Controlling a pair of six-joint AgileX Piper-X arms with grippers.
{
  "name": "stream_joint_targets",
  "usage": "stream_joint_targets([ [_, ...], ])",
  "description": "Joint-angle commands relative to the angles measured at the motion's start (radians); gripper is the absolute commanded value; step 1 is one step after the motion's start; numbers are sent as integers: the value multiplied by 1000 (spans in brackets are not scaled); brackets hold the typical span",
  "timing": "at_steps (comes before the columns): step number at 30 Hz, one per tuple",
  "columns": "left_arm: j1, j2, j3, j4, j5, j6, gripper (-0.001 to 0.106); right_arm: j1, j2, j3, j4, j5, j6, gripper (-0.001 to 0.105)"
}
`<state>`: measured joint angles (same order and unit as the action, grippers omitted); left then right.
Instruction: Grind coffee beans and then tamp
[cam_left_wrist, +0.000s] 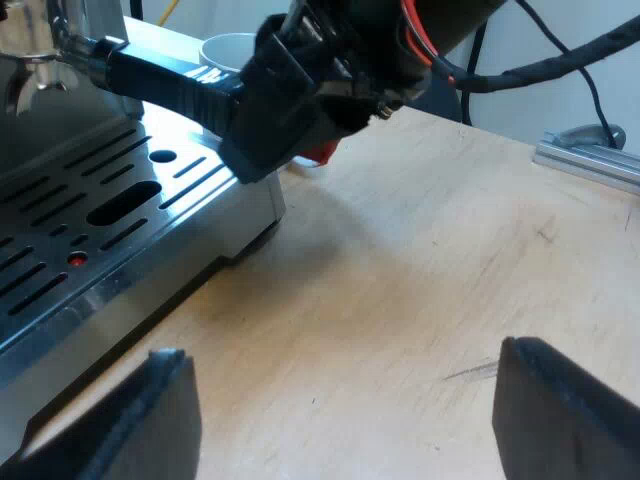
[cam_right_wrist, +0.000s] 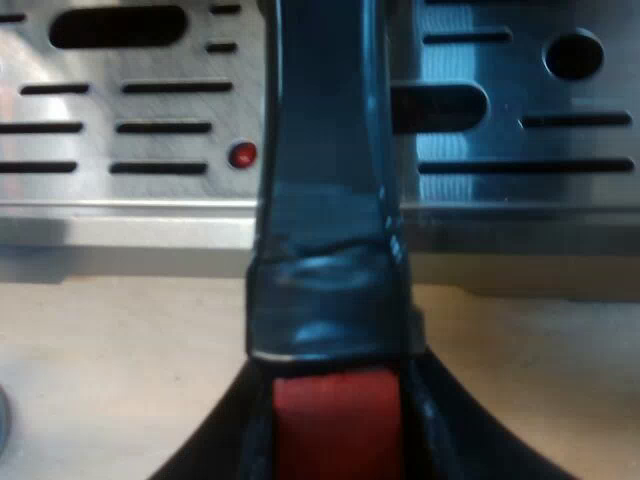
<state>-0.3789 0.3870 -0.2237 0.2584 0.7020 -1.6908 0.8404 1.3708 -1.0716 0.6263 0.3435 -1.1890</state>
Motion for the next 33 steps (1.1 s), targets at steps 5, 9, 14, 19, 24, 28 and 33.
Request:
stream_joint_targets([
  [5, -2, -7, -2, -10, 11, -11, 63, 0, 0, -8, -17, -11, -24, 0],
  [9, -2, -7, -2, -10, 11, -11, 63, 0, 0, -8, -17, -11, -24, 0],
  [14, -2, -7, -2, -10, 11, -11, 63, 0, 0, -8, -17, -5, -24, 0],
  [19, -2, -7, -2, -10, 11, -11, 63, 0, 0, -8, -23, -5, -24, 0],
  [24, -2, -7, -2, -10, 11, -11, 63, 0, 0, -8, -23, -5, -24, 0],
  [28, -2, -7, -2, -10, 11, -11, 63, 2, 0, -8, -19, -5, -24, 0],
  [33, -2, -7, -2, -10, 11, -11, 63, 12, 0, -8, -8, -5, -18, 0],
])
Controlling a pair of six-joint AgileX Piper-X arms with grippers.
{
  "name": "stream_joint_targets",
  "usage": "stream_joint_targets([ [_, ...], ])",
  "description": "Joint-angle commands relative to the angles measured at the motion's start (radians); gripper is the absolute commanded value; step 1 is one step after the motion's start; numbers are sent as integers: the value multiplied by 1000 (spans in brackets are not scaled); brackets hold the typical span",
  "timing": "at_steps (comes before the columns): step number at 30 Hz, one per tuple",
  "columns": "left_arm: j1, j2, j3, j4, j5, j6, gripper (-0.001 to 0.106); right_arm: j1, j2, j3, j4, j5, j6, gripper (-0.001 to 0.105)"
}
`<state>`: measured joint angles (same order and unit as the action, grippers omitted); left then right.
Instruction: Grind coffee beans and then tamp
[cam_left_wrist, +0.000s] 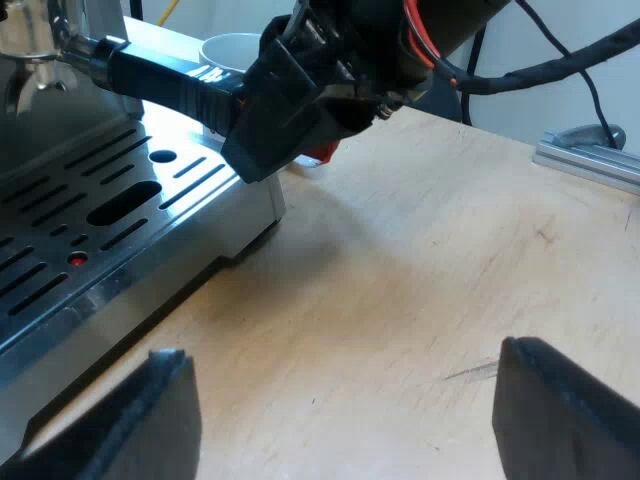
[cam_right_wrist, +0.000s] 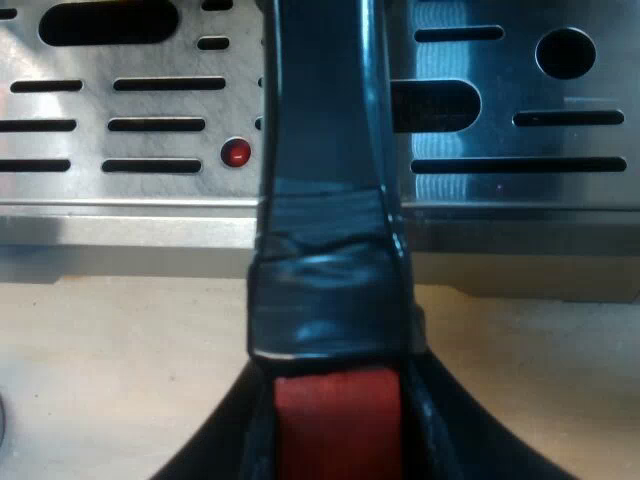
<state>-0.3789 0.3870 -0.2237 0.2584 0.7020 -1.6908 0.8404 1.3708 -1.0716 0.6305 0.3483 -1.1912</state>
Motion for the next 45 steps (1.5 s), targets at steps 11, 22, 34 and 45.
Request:
stream_joint_targets([
  [11, -2, -7, -2, -10, 11, -11, 63, 61, 0, 5, -12, 59, 31, 0],
  [22, -2, -7, -2, -10, 11, -11, 63, 96, -17, 19, 49, 95, 69, 0],
  [34, -2, -7, -2, -10, 11, -11, 63, 130, -24, 19, 94, 106, 118, 0],
  [45, -2, -7, -2, -10, 11, -11, 63, 182, -83, 19, 115, 190, 118, 0],
])
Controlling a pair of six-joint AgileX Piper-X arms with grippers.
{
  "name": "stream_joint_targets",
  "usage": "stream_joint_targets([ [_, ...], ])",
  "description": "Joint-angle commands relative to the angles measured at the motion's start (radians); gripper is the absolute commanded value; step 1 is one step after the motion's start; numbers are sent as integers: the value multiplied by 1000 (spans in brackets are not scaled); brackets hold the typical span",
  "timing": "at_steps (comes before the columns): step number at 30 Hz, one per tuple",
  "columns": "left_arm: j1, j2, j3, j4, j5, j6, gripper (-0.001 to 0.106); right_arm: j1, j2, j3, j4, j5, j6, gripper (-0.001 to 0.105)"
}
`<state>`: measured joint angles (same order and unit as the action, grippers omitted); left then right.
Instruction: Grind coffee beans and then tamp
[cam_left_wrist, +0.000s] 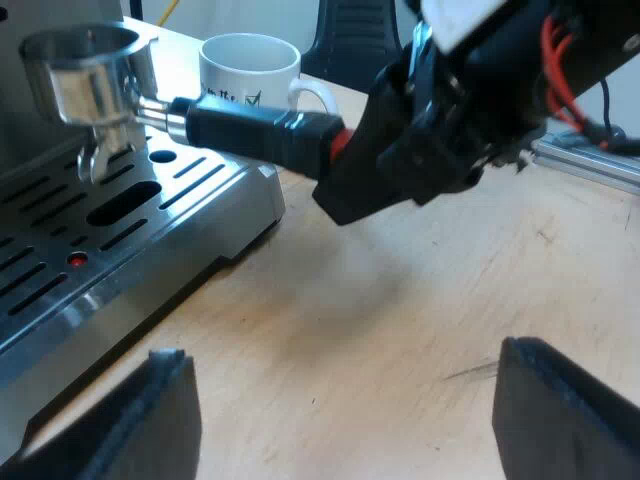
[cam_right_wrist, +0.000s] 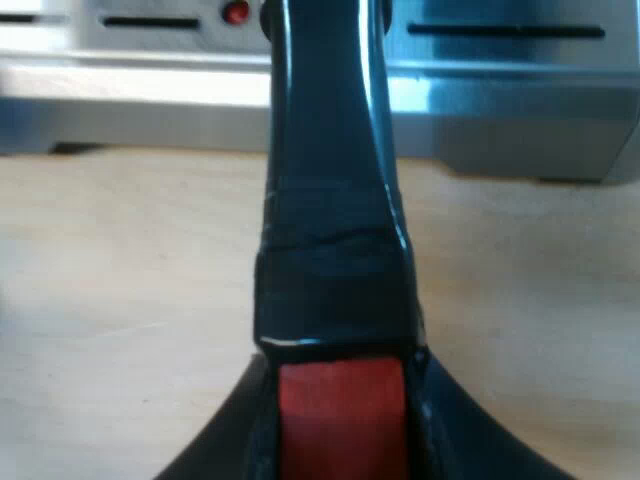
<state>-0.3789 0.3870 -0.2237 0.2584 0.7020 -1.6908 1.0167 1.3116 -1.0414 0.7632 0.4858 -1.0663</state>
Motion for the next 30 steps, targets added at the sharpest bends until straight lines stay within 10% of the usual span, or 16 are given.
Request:
stream_joint_targets([
  [1, -2, -7, -2, -10, 11, -11, 63, 7, -27, -11, -18, 52, -7, 0],
  [30, -2, -7, -2, -10, 13, -11, 63, 176, -167, -11, 162, 120, 16, 0],
])
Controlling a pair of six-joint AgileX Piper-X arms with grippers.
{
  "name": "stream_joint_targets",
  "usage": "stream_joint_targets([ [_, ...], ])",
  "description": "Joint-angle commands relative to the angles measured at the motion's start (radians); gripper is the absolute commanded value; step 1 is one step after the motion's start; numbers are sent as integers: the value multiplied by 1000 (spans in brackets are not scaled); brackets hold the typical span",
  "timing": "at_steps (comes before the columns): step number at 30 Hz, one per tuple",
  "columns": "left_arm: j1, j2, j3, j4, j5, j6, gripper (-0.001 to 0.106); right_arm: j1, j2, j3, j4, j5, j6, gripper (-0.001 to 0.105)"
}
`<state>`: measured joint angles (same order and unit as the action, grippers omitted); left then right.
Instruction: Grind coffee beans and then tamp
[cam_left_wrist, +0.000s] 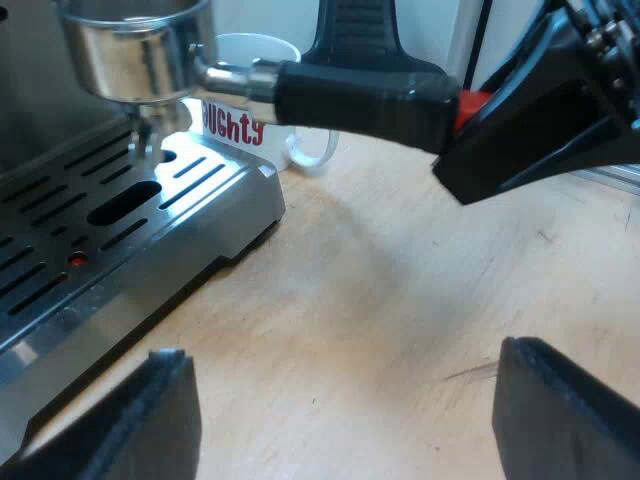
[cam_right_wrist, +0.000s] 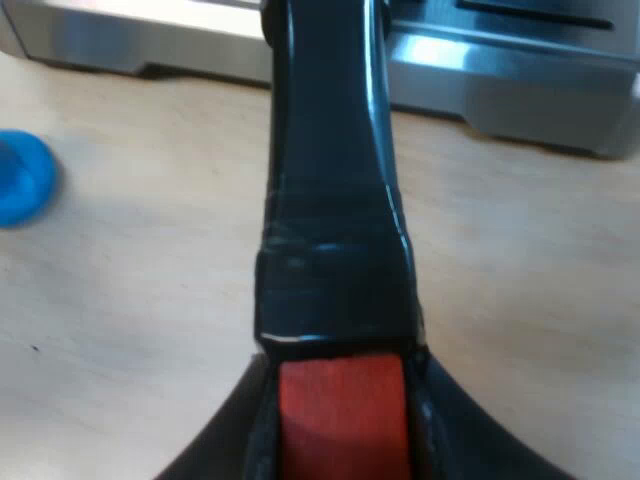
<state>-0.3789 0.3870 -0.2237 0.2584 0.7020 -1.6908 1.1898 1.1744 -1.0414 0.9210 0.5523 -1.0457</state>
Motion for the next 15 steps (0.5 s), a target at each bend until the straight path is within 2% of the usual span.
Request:
stream_joint_targets([
  [1, -2, -7, -2, -10, 13, -11, 63, 3, -37, -11, 7, 53, -5, 0],
  [7, -2, -7, -2, -10, 13, -11, 63, 3, -117, 53, 4, 43, -5, 0],
  [15, -2, -7, -2, -10, 13, -11, 63, 102, -244, 152, -31, 77, -36, 0],
])
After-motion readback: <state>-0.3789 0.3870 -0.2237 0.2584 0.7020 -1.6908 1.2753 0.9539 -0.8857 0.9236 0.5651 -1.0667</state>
